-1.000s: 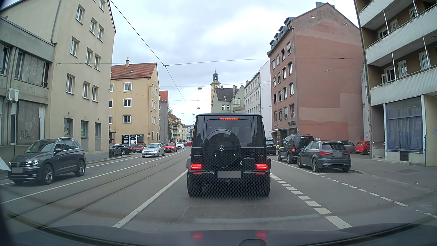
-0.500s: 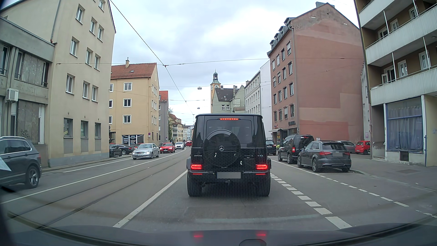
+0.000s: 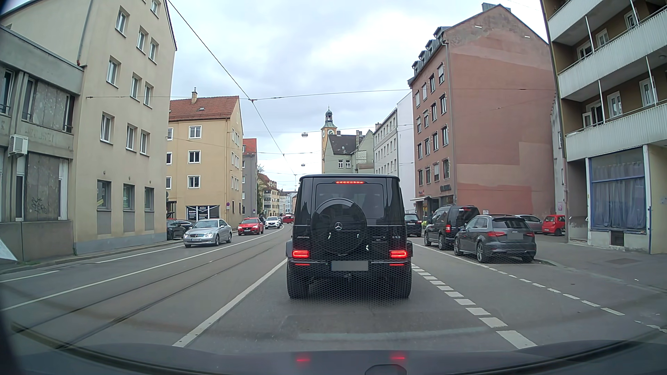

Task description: Follow the waypoints while adhering to traffic rules and regulations

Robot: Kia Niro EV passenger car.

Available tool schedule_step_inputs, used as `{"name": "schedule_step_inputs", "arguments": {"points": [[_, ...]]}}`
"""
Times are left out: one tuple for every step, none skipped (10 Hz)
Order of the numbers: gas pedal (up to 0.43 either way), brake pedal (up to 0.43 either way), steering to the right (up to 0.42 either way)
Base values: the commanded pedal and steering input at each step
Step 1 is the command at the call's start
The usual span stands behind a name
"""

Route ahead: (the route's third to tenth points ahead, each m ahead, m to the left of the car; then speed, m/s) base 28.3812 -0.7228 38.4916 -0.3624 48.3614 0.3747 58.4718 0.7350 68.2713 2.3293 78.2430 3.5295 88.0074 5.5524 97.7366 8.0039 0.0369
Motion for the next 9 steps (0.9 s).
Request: {"name": "schedule_step_inputs", "arguments": {"points": [[0.0,0.091,-0.009],[0.0,0.098,-0.009],[0.0,0.098,-0.009],[0.0,0.098,-0.009],[0.0,0.104,-0.009],[0.0,0.104,-0.009],[0.0,0.11,-0.009],[0.0,0.104,-0.009],[0.0,0.104,-0.009]]}}
